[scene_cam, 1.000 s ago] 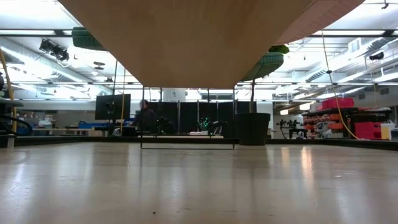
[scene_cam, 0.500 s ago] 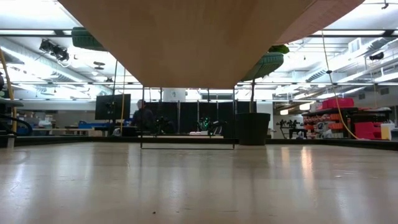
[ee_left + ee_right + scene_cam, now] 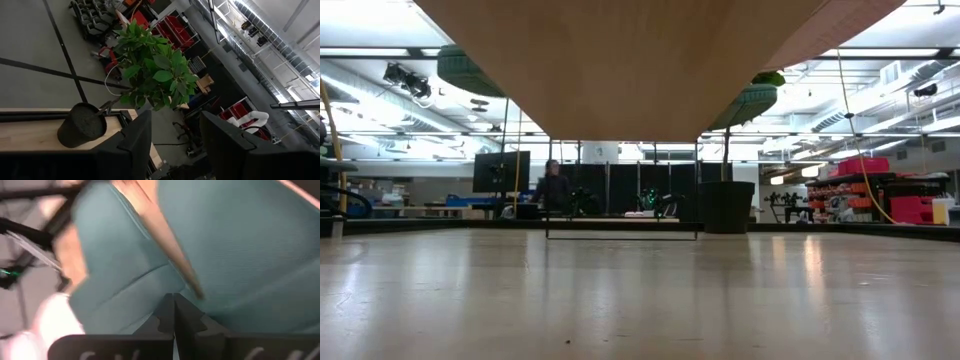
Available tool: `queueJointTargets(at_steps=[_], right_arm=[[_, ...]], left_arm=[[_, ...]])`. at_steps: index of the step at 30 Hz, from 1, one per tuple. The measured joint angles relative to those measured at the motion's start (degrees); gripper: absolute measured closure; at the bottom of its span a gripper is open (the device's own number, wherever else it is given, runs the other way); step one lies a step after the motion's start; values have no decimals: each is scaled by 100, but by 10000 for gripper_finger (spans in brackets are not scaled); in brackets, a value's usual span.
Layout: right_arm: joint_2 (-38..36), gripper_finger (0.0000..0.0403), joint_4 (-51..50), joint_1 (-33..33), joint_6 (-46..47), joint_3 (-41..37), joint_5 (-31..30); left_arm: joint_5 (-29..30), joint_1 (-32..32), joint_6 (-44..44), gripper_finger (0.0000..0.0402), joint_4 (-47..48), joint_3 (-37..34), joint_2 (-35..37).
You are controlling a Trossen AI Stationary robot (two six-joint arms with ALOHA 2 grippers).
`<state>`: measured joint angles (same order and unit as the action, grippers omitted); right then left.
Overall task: Pick and place slides into the shelf
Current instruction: Put the green slide on the shelf, then return to Home Position
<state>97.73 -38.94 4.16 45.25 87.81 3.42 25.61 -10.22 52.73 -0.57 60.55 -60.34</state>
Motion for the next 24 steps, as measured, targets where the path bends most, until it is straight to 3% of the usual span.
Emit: queueJointTargets(at_steps=[13, 24], right_arm=[[1, 397, -67, -40, 9, -17, 62], [-473, 351, -141, -76, 469, -17, 68]], left_arm=[[-1, 0, 2, 230, 18, 0, -2], [-1, 0, 1, 230, 35, 0, -2]])
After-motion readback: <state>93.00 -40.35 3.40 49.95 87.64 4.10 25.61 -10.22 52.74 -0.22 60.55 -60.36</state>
